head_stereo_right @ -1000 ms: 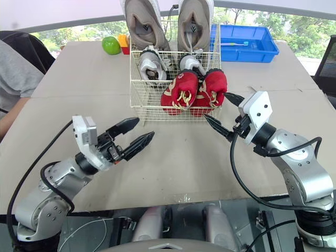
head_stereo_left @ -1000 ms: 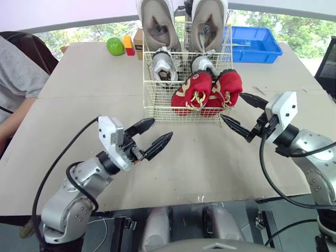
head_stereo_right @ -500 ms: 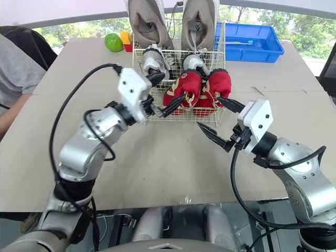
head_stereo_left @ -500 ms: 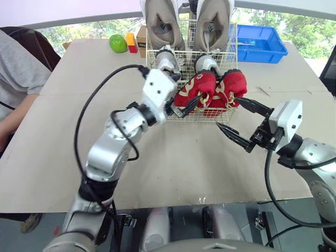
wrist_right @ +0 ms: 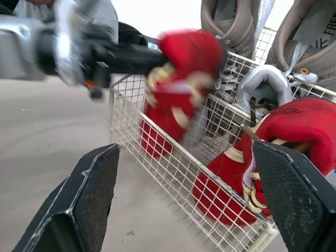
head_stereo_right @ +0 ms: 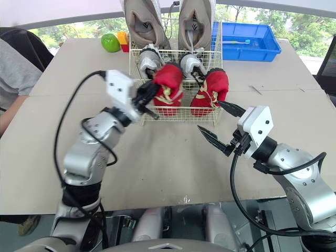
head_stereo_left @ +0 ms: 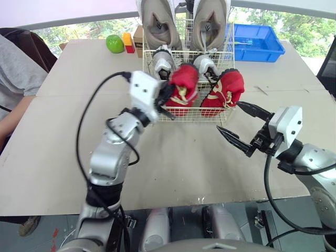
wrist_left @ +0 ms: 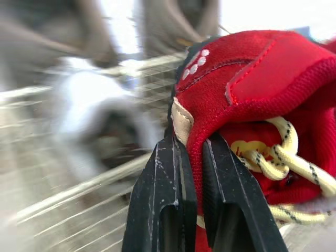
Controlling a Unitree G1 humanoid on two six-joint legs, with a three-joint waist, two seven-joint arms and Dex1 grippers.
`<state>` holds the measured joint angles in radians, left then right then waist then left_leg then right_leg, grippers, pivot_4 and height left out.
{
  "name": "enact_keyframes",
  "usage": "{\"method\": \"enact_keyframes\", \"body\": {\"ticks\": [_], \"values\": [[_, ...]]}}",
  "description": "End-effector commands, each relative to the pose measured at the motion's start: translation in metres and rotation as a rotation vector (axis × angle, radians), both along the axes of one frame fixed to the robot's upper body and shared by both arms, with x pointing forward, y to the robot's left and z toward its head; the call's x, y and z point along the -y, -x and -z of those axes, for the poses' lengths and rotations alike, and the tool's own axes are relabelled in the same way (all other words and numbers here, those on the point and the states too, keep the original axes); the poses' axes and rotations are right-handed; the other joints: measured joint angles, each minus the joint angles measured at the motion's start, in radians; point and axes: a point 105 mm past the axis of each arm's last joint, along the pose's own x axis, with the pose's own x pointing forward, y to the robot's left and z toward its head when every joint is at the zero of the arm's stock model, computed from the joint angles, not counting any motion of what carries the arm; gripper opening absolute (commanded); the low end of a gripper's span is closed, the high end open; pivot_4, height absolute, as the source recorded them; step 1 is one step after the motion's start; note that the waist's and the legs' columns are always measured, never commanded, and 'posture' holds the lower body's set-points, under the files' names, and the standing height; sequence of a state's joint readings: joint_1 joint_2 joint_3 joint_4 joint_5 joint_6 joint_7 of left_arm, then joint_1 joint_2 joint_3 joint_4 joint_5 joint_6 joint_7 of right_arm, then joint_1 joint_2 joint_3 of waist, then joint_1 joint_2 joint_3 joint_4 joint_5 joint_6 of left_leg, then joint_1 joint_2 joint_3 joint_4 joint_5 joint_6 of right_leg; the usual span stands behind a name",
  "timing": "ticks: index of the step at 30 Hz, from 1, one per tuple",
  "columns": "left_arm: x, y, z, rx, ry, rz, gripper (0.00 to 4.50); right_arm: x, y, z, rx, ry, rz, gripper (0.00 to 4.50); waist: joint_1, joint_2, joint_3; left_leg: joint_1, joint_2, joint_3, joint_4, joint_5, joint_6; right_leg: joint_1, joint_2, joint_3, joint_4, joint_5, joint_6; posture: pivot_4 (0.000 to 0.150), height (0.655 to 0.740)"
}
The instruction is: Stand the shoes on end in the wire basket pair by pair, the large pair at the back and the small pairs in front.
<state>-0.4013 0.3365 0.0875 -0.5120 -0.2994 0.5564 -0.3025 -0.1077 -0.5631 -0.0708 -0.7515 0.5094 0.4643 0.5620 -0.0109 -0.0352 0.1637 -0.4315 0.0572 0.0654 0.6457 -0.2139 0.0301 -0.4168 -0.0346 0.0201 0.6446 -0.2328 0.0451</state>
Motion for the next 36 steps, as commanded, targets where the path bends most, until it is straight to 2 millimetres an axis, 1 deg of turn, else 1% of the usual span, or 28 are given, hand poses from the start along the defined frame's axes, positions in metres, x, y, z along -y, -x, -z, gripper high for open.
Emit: {"method": "enact_keyframes", "body": {"ticks": [1,5,7,10,14,17,19,21,22,24,27,28,30,32,33,34,36], "values": [[-0.019,0.012,-0.014,0.019,0.053,-0.081,0.02,-0.006,0.000,-0.007,0.052,-0.012,-0.044,3.88,0.000,0.000,0.000,0.000,0.000,0.000,0.001,0.000,0.000,0.001,0.000,0.000,0.001,0.000,0.000,0.150,0.7400],[-0.024,0.007,-0.001,-0.085,0.044,-0.097,0.02,-0.010,-0.005,-0.007,0.059,-0.017,-0.065,3.88,0.003,0.000,0.000,0.001,-0.001,-0.003,0.005,0.000,0.000,0.004,0.000,-0.003,0.001,0.000,0.000,0.150,0.7400],[-0.023,0.001,0.017,-0.176,0.049,-0.097,0.02,-0.011,-0.007,-0.007,0.061,-0.019,-0.071,3.88,0.002,0.000,0.000,0.001,-0.001,-0.003,0.005,0.000,0.000,0.004,-0.001,-0.003,0.001,0.000,0.000,0.150,0.7400],[-0.019,-0.007,0.028,-0.203,0.060,-0.072,0.02,-0.012,-0.008,-0.006,0.064,-0.020,-0.073,3.88,0.000,0.000,0.000,0.001,-0.001,-0.003,0.005,0.000,0.000,0.004,0.000,-0.003,0.002,0.000,0.000,0.150,0.7400],[-0.028,-0.014,0.049,-0.277,0.035,-0.091,0.02,-0.011,-0.008,-0.006,0.068,-0.019,-0.058,3.88,0.002,0.001,-0.001,0.001,-0.001,-0.004,0.005,0.000,0.000,0.004,0.000,-0.004,0.002,0.000,0.000,0.150,0.7400],[-0.028,-0.014,0.048,-0.281,0.034,-0.058,0.02,-0.009,-0.007,-0.005,0.064,-0.019,-0.043,3.88,0.002,0.002,-0.002,0.002,-0.001,-0.003,0.005,0.000,0.000,0.004,0.000,-0.003,0.003,0.000,0.000,0.150,0.7400],[-0.031,-0.011,0.045,-0.284,0.042,-0.051,0.96,-0.010,-0.006,-0.004,0.062,-0.019,-0.038,3.88,0.002,0.002,-0.002,0.002,-0.001,-0.003,0.005,0.000,0.000,0.004,0.000,-0.003,0.003,0.000,0.000,0.150,0.7400],[-0.034,-0.008,0.042,-0.277,0.040,-0.053,1.64,-0.009,-0.005,-0.003,0.058,-0.022,-0.033,3.88,0.001,0.002,-0.002,0.002,-0.001,-0.003,0.005,0.000,0.000,0.004,0.000,-0.003,0.004,0.000,0.000,0.150,0.7400],[-0.035,-0.006,0.041,-0.273,0.046,-0.055,2.17,-0.009,-0.004,-0.003,0.056,-0.022,-0.030,3.88,0.001,0.002,-0.002,0.002,-0.001,-0.003,0.005,0.000,0.000,0.004,0.000,-0.003,0.004,0.000,0.000,0.150,0.7400],[-0.039,-0.003,0.035,-0.257,0.072,-0.062,3.09,-0.008,-0.004,-0.002,0.051,-0.023,-0.024,3.88,0.001,0.002,-0.002,0.002,-0.001,-0.003,0.005,0.000,0.000,0.004,0.000,-0.003,0.005,0.000,0.000,0.150,0.7400],[-0.043,0.007,0.022,-0.207,0.120,-0.056,4.48,-0.005,-0.003,0.001,0.041,-0.016,-0.018,3.88,0.001,0.002,-0.002,0.002,-0.001,-0.004,0.006,0.000,0.000,0.004,0.000,-0.003,0.007,0.000,0.000,0.150,0.7400],[-0.041,0.012,0.019,-0.204,0.153,-0.021,4.48,-0.003,-0.003,0.003,0.032,-0.013,-0.014,3.88,0.001,0.002,-0.002,0.002,-0.001,-0.004,0.006,0.000,0.000,0.004,0.000,-0.003,0.007,0.000,0.000,0.150,0.7400],[-0.040,0.026,0.021,-0.215,0.159,0.042,4.48,0.002,-0.003,0.008,0.007,0.005,-0.010,3.88,0.001,0.002,-0.002,0.002,-0.001,-0.004,0.006,0.000,0.000,0.004,-0.001,-0.003,0.007,0.000,0.000,0.150,0.7400],[-0.033,0.051,0.035,-0.273,0.161,0.191,4.48,0.016,-0.002,0.021,-0.044,0.048,0.006,3.88,0.002,0.002,-0.002,0.002,0.000,-0.005,0.006,0.000,0.000,0.004,-0.001,-0.003,0.006,0.000,0.000,0.150,0.7400],[-0.028,0.067,0.041,-0.302,0.143,0.281,4.48,0.028,-0.002,0.028,-0.078,0.071,0.031,3.88,0.002,0.002,-0.002,0.002,-0.001,-0.005,0.006,0.000,0.000,0.004,-0.001,-0.003,0.007,0.000,-0.001,0.150,0.7400],[-0.026,0.078,0.046,-0.325,0.136,0.336,4.48,0.040,-0.001,0.034,-0.108,0.093,0.054,3.88,0.000,0.002,-0.002,0.003,-0.001,-0.005,0.006,0.000,0.000,0.004,-0.001,-0.003,0.006,0.000,-0.001,0.150,0.7400],[-0.030,0.096,0.057,-0.384,0.107,0.407,4.48,0.065,0.007,0.047,-0.169,0.153,0.086,3.88,0.004,0.002,-0.002,0.002,0.000,-0.005,0.005,0.000,0.000,0.004,-0.003,-0.002,0.006,-0.002,-0.002,0.150,0.7400]]}}
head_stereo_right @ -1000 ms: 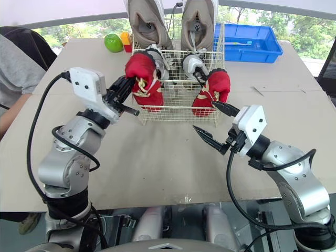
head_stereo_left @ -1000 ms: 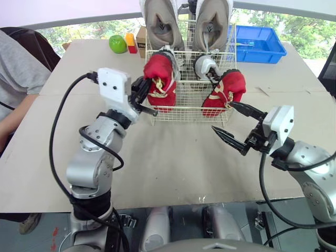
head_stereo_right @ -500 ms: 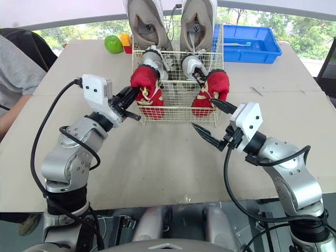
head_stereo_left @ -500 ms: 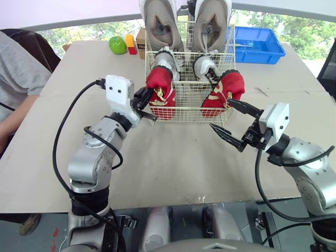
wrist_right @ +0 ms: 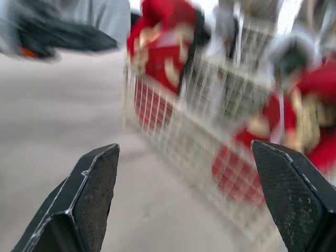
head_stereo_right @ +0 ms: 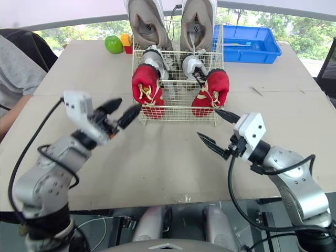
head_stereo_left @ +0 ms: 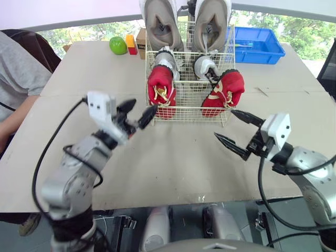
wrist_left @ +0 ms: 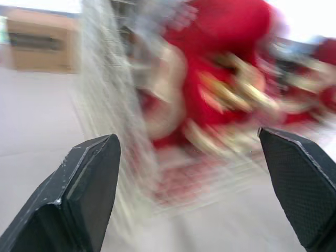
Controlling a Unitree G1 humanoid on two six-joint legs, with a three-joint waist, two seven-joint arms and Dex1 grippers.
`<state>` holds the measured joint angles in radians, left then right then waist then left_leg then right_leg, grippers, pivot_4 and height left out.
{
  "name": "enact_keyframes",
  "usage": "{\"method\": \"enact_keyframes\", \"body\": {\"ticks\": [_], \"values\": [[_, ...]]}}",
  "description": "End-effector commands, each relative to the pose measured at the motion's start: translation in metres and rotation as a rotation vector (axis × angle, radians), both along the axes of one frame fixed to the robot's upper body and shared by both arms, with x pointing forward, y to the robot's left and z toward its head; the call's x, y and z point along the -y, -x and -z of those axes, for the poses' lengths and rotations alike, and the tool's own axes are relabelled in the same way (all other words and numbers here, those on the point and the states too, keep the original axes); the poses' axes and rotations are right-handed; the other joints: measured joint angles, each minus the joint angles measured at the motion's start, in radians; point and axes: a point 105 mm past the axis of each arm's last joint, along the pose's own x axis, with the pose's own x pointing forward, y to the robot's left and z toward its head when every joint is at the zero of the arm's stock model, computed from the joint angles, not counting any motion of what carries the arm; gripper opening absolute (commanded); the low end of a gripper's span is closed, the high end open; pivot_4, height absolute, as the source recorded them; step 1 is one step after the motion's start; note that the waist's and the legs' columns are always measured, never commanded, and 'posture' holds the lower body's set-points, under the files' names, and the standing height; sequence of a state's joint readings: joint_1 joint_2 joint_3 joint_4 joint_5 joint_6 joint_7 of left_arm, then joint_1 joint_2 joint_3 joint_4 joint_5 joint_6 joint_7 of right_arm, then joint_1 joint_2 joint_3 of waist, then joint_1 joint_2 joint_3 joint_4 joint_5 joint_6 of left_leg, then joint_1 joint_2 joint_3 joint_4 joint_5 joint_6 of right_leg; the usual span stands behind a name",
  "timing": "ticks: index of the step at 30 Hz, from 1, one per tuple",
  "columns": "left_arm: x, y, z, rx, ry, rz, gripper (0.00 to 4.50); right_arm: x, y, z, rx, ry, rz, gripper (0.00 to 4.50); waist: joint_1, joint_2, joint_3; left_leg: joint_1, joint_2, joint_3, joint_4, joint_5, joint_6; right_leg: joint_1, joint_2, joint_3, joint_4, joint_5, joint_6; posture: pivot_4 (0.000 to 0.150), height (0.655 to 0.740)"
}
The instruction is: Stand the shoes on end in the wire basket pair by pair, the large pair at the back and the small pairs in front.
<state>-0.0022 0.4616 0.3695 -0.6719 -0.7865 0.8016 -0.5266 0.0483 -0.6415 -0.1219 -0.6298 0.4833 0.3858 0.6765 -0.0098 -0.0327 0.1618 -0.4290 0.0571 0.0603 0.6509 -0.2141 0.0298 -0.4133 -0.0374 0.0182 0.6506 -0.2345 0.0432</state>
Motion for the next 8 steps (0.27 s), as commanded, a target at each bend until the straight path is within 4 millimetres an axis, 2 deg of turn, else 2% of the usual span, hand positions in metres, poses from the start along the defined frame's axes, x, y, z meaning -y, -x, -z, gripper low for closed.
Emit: {"method": "enact_keyframes", "body": {"ticks": [1,5,8], "values": [[0.000,0.036,0.001,-0.003,-0.040,0.182,4.48,0.044,0.014,0.007,-0.051,0.078,0.052,3.88,0.007,0.000,0.000,-0.001,0.000,0.000,0.000,0.000,0.000,0.000,-0.001,-0.001,0.000,-0.001,-0.002,0.150,0.7400],[-0.021,0.053,0.027,-0.126,-0.154,0.215,4.48,0.079,0.031,0.020,-0.133,0.159,0.088,3.88,0.008,0.001,0.000,0.002,0.000,0.001,0.000,0.000,0.000,0.001,-0.001,-0.001,-0.001,-0.002,-0.003,0.150,0.7400],[-0.036,0.047,0.027,-0.146,-0.153,0.198,4.48,0.093,0.034,0.018,-0.142,0.155,0.122,3.88,0.008,0.002,0.000,0.004,0.001,0.000,0.000,0.000,0.000,0.000,-0.002,0.000,-0.001,-0.004,0.000,0.150,0.7400]]}}
